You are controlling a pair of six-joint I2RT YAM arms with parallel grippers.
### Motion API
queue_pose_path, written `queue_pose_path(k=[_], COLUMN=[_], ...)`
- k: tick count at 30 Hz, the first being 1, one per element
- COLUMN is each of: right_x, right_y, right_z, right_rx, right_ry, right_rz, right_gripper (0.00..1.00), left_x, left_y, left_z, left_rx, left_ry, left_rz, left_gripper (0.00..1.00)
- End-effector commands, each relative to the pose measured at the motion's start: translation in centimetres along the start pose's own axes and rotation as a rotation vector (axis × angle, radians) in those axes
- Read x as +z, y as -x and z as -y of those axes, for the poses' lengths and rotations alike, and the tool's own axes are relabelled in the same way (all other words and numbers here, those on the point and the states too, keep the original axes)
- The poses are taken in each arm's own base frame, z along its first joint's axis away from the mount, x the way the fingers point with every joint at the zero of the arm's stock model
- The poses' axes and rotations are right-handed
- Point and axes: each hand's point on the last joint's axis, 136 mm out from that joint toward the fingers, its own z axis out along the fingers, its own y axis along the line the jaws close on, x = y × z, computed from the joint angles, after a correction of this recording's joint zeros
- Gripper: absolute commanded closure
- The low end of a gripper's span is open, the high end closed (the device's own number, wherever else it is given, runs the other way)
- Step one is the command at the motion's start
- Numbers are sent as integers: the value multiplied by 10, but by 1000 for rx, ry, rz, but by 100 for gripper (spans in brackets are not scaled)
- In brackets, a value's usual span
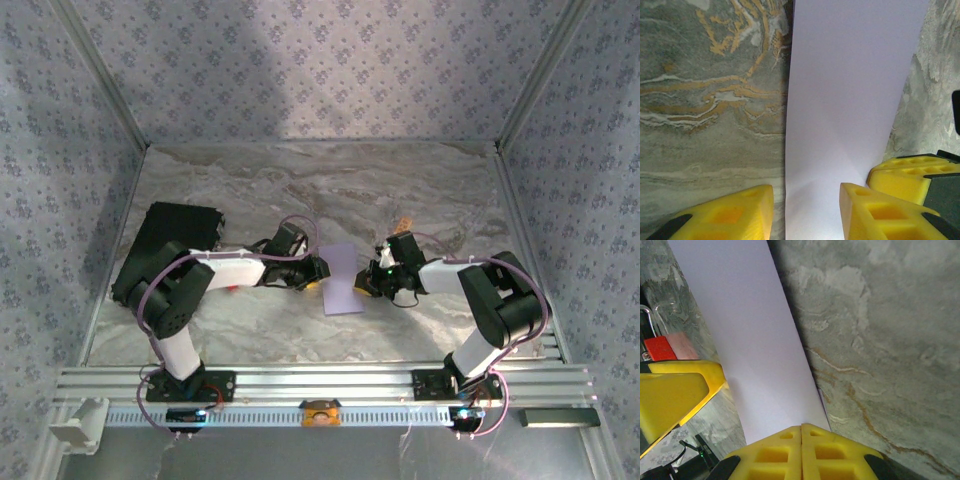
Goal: Fold a paper plane with a square sheet of paper (pick it up from the middle)
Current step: Third fold the triangle at the center of the table.
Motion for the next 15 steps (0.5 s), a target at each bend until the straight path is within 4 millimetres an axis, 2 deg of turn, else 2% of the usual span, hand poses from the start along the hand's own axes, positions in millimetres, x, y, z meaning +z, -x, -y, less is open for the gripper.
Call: queue_pose_path(k=[1, 15], right_x=[2, 1], right_y=[-15, -15], right_z=[44, 46], right_rx=[107, 112], right_ry=[-137, -137], right_rz=[-26, -23], right_gripper=[91, 91], left_x=[10, 11], left_y=[-13, -14], left_z=[9, 15], left_rx=[14, 26], left_ry=[-43, -74], left_rz=[-69, -81], left_gripper=[62, 65])
